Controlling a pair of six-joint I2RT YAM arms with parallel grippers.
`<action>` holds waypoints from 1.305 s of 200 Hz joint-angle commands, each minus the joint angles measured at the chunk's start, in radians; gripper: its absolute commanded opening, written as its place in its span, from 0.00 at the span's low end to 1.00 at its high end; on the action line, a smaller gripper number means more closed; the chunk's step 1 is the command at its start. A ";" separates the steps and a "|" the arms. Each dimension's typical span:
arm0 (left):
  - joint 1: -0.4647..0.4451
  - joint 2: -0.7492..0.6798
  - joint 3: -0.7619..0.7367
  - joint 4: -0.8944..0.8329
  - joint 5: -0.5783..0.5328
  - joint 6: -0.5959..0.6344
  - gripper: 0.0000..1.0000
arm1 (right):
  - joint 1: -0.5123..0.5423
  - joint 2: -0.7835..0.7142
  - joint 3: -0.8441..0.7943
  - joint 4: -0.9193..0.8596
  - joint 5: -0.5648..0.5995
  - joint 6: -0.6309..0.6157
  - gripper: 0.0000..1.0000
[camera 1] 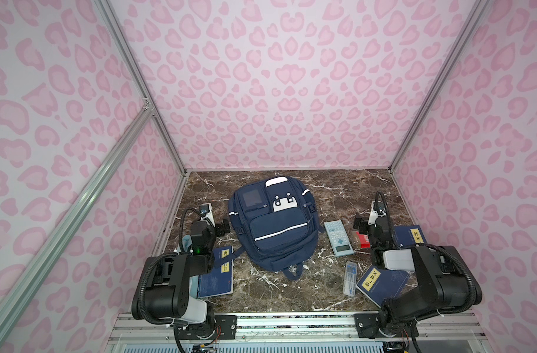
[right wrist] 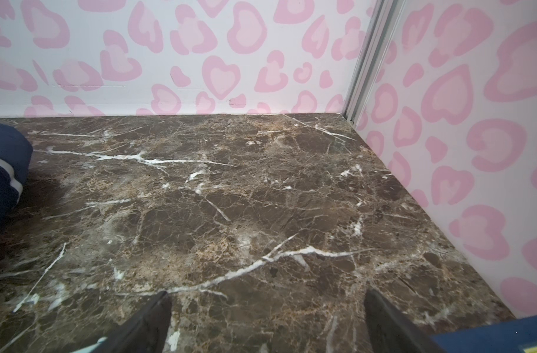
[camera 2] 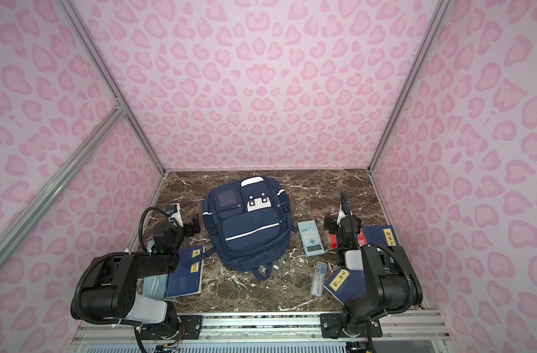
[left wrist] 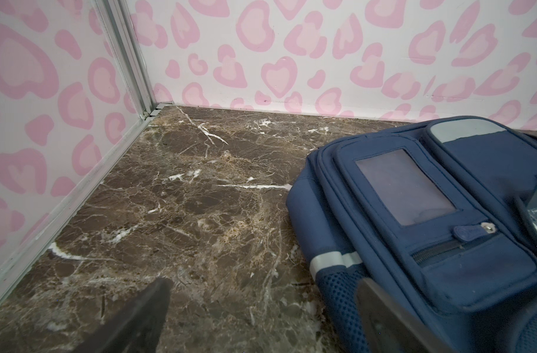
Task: Pack the student bag
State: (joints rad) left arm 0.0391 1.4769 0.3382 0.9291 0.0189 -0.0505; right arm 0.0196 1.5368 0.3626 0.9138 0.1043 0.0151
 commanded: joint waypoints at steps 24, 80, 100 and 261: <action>0.001 -0.008 -0.005 0.038 -0.010 0.005 0.98 | 0.000 -0.003 -0.008 0.020 -0.006 0.001 1.00; 0.002 -0.201 0.154 -0.428 -0.198 -0.174 0.98 | 0.017 -0.279 0.025 -0.254 -0.034 0.017 1.00; 0.006 -0.274 0.210 -0.561 -0.161 -0.332 0.98 | -0.001 -0.324 0.131 -0.474 -0.036 0.233 1.00; -0.439 0.023 0.287 -0.720 -0.047 -0.597 0.74 | 0.267 0.679 1.352 -1.293 -0.567 0.109 0.73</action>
State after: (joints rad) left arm -0.3904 1.4551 0.5884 0.1959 0.0708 -0.6792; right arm 0.2737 2.1380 1.6386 -0.2253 -0.4164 0.1688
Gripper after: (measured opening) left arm 0.790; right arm 0.739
